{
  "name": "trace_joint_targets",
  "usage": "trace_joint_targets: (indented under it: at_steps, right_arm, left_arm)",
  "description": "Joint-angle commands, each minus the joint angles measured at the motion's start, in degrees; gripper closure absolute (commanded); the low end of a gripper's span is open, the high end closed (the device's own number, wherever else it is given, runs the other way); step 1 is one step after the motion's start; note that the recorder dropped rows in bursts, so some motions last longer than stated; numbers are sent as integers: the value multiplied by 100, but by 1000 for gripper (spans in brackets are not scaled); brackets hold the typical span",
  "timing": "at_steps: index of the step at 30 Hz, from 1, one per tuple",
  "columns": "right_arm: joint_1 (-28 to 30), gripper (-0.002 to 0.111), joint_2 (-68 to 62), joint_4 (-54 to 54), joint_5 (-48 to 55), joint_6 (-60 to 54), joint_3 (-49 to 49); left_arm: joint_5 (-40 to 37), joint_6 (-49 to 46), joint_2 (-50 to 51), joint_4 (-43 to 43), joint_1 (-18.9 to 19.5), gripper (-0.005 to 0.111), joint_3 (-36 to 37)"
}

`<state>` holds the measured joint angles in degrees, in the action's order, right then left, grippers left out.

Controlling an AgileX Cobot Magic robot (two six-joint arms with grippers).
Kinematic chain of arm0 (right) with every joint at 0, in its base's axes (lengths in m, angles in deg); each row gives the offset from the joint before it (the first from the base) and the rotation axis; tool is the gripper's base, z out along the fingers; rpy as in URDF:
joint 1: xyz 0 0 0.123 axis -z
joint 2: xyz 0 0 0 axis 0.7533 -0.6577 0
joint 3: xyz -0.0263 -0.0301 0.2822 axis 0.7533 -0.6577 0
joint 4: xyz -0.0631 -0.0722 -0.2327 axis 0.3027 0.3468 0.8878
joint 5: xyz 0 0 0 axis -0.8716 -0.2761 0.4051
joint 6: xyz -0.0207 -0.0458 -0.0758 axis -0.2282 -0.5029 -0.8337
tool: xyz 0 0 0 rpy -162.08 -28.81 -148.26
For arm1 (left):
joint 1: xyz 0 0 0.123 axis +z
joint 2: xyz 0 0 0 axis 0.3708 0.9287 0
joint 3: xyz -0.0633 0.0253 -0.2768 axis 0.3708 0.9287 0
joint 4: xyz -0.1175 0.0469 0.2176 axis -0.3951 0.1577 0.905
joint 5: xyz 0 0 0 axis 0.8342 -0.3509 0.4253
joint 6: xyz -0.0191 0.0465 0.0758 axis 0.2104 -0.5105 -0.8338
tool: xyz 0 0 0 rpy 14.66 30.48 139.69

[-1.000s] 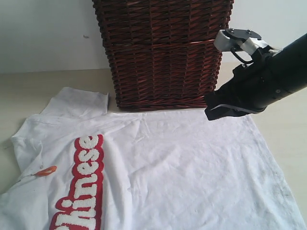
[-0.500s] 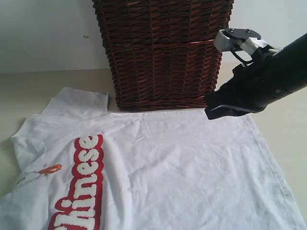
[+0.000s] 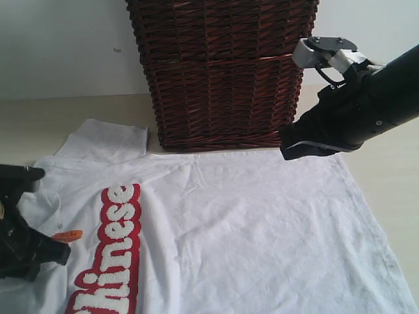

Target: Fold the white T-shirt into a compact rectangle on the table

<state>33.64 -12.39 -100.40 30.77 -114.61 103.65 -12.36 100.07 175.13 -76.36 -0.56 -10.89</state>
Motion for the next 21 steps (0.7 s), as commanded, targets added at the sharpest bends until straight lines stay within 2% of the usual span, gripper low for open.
trace_joint_targets:
  at_steps: [1, 7, 11, 21]
  right_arm:
    - [-9, 108, 52, 26, -88, -65, 52]
    - [-9, 108, 52, 511, -114, 194, 38]
    - [-9, 108, -117, 1201, -148, 1012, 29]
    - [-9, 108, -361, 1517, -351, 1296, 29]
  left_arm:
    - [-456, 117, 753, 131, 129, 66, -39]
    - [-1962, 838, 1138, 859, 182, 84, -27]
    - [-2702, 990, 1012, 1054, 182, 86, 80]
    - [-1765, 1188, 292, 1092, 182, 86, -42]
